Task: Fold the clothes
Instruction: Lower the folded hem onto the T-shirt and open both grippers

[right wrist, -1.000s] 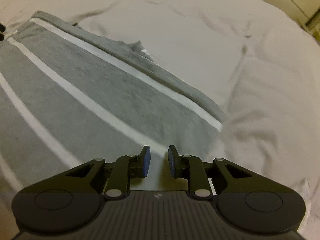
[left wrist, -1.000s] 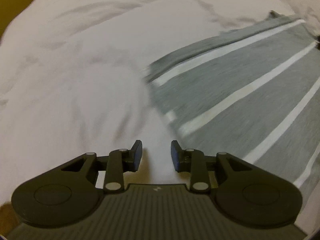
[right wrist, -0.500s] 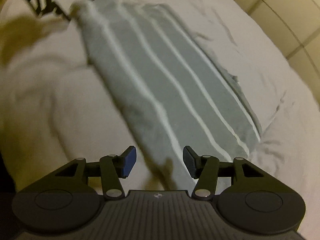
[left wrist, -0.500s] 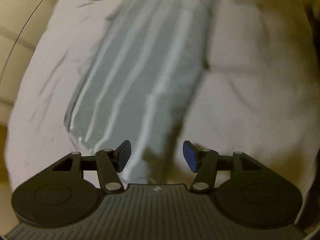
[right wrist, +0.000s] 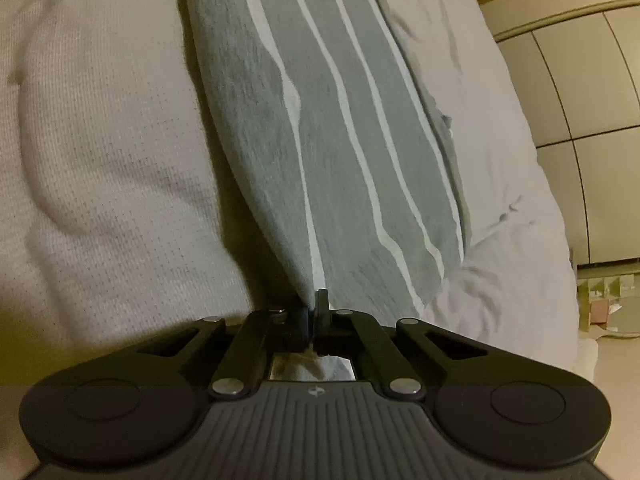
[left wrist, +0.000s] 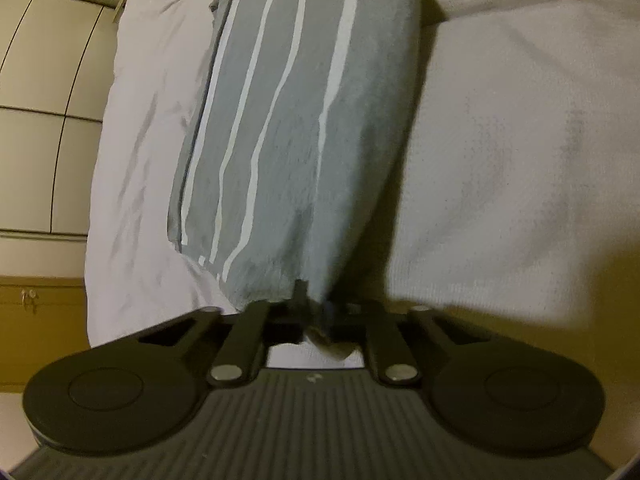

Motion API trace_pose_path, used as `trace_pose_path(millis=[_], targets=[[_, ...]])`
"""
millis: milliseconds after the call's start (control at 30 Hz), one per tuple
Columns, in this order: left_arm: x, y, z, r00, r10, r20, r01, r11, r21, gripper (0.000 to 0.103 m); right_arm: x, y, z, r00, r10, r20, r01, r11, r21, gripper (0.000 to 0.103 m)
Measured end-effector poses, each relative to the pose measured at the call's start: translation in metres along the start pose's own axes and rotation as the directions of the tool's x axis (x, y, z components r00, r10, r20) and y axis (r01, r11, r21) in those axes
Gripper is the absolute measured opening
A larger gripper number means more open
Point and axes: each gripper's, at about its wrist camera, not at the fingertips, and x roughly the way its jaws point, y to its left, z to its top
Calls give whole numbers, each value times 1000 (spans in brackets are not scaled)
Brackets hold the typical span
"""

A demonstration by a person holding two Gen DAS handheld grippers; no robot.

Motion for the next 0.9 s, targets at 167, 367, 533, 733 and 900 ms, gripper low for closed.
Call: trace_pose_path(millis=[167,367,533,733,900], targets=[[-24,3,-9,999,-6,43,7,1000,-21,0,-30,-3,2,1000,-27,-12,27,999,27,0],[-90,-16,-25,993,-60,97,63,998,-24,0,-82,22,-3,999,-8,-54,11,999,41,0],[-119,-59,-29,989,-128,79,130,991,-19,0,-96,58,-13,995,40,-90,-37,998,43,0],[-95,-81,-22,987,-154,35,155,987,-30,0,-75,79,-30,994,60,-87,-56,998,43,0],[-89,-87,-16,988,-155,5,155,988,-13,0,-62,77,-50,993,42,-110,-39,999,37,0]])
